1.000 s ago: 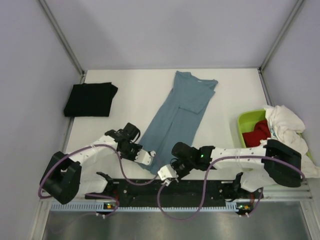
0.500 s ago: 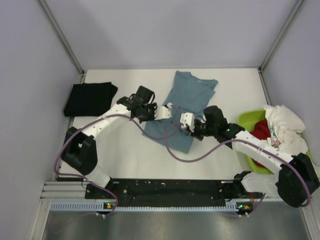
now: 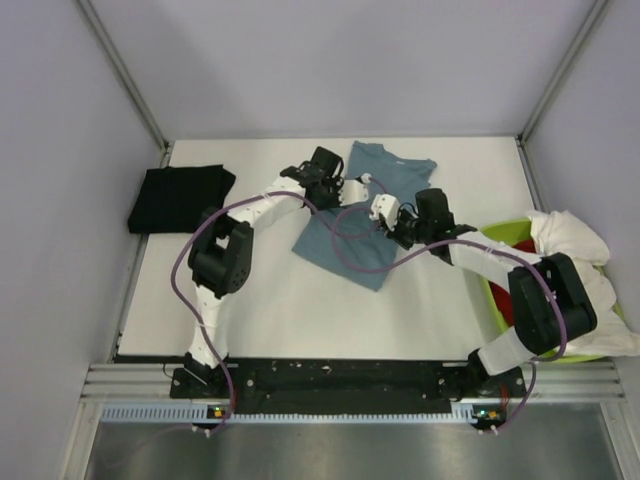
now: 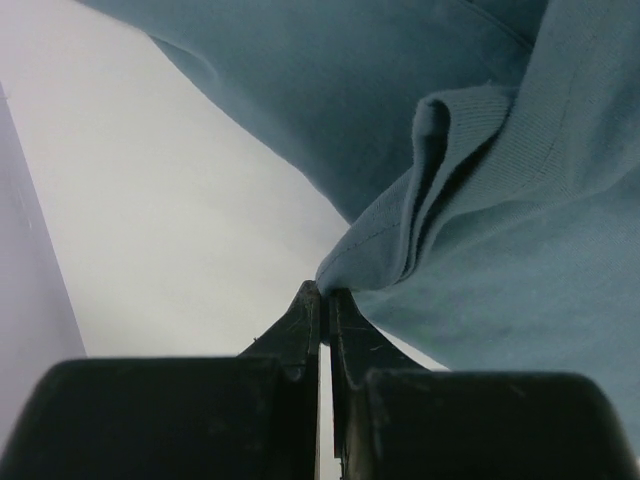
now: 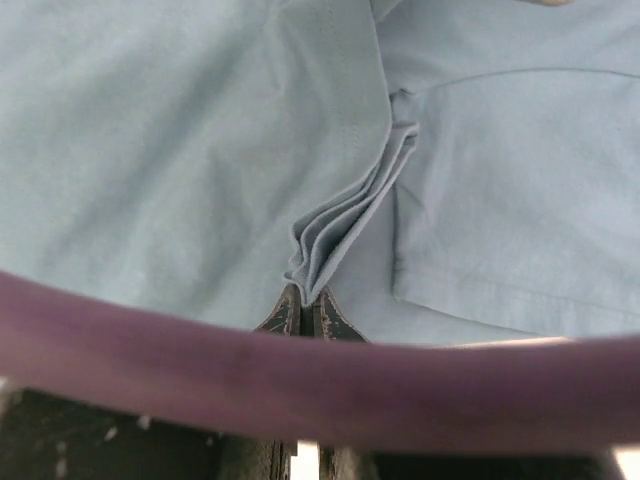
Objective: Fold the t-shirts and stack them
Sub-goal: Fold the folded rectangular tshirt in 1/3 of the way, then grab one side of the 2/3 rectangular tshirt with both arms, then fold the long partially folded tshirt into a neat square, then put the neatly folded tshirt into the corner of the board with the left arm
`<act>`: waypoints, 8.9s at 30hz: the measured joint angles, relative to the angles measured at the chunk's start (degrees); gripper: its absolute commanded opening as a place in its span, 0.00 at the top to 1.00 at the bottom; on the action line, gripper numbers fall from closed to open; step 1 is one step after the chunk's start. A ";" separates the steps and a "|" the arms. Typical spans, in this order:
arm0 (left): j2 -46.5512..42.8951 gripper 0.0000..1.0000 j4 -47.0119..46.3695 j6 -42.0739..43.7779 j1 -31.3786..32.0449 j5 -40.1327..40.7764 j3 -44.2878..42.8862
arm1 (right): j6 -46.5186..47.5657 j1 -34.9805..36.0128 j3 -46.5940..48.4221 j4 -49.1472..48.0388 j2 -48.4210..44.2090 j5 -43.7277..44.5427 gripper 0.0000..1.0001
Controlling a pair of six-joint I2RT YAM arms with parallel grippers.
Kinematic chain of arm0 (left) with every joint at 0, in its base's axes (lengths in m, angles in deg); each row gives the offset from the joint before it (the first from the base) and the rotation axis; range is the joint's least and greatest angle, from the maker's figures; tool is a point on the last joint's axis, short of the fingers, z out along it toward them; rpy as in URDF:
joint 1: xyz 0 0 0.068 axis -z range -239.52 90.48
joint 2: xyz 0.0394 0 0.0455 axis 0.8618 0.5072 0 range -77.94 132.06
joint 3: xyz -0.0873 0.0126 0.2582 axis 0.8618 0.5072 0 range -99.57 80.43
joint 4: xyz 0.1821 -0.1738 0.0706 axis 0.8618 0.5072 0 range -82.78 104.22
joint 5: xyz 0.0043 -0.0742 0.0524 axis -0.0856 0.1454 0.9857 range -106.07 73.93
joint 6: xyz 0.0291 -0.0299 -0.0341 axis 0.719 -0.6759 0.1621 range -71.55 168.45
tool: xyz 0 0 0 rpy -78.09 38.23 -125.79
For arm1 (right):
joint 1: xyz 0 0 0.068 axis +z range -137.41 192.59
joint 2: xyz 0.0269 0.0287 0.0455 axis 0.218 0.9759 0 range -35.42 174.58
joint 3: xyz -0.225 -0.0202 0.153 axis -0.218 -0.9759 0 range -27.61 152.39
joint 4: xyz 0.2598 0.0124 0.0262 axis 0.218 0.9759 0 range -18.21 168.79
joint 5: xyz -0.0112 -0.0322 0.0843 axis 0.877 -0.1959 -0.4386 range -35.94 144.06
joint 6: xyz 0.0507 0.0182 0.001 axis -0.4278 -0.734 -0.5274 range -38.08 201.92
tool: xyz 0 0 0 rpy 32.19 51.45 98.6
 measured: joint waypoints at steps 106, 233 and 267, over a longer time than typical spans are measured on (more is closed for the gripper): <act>-39.93 1.00 25.99 -8.44 0.63 -14.19 16.35 | -14.75 13.97 0.35 36.70 -39.15 -2.62 1.00; 0.63 0.23 -8.66 -67.56 -11.63 -29.40 12.28 | -62.42 -11.10 18.03 19.32 19.52 6.08 0.52; -5.49 1.00 3.21 -38.82 -20.68 -5.84 7.13 | -51.87 -10.56 16.31 30.84 -3.67 15.34 0.01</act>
